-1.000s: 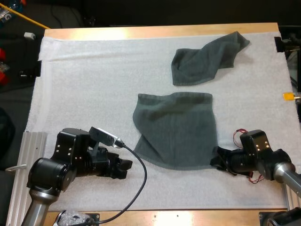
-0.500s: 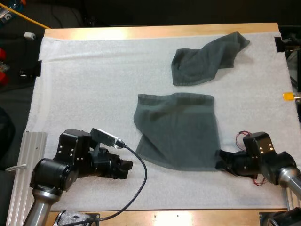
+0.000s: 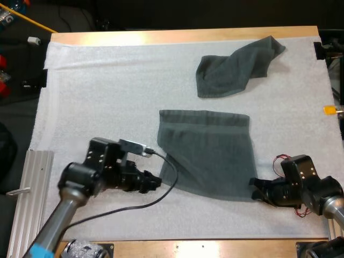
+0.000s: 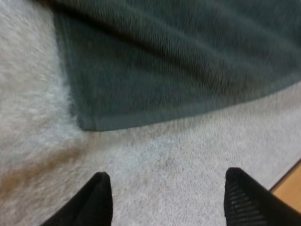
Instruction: Pick towel from pile, fold and stack
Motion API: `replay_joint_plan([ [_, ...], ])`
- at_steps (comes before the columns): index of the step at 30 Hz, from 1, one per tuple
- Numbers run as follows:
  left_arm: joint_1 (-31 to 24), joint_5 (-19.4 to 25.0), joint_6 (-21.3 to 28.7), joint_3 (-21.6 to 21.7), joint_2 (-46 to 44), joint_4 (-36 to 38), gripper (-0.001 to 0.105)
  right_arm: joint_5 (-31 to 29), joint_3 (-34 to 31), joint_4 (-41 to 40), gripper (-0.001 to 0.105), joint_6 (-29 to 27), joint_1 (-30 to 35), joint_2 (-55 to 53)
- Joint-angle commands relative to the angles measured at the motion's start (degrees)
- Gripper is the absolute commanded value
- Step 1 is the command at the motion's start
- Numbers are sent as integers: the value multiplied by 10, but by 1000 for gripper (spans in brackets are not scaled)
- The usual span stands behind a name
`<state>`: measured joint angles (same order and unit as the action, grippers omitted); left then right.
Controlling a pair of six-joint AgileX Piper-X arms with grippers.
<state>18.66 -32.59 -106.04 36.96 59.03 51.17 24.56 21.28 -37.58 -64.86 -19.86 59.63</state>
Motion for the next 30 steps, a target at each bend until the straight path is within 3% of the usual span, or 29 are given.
replay_joint_plan([
  [1, 16, 12, -10, -1, 21, -13, 51, -3, -2, -9, 0, -8, 2, -4],
  [5, 52, 49, -26, -1, 81, -48, 51, -3, -2, -9, 0, -8, 2, -4],
  [20, 63, 61, -60, 1, 241, -168, 51, -2, -2, -18, 0, -8, 2, -4],
  [28, 63, 72, -67, 28, 262, -179, 50, -2, -2, -18, 0, -9, 2, -4],
  [30, 63, 71, -71, 33, 262, -179, 46, -2, -2, -18, 0, -9, 2, -4],
])
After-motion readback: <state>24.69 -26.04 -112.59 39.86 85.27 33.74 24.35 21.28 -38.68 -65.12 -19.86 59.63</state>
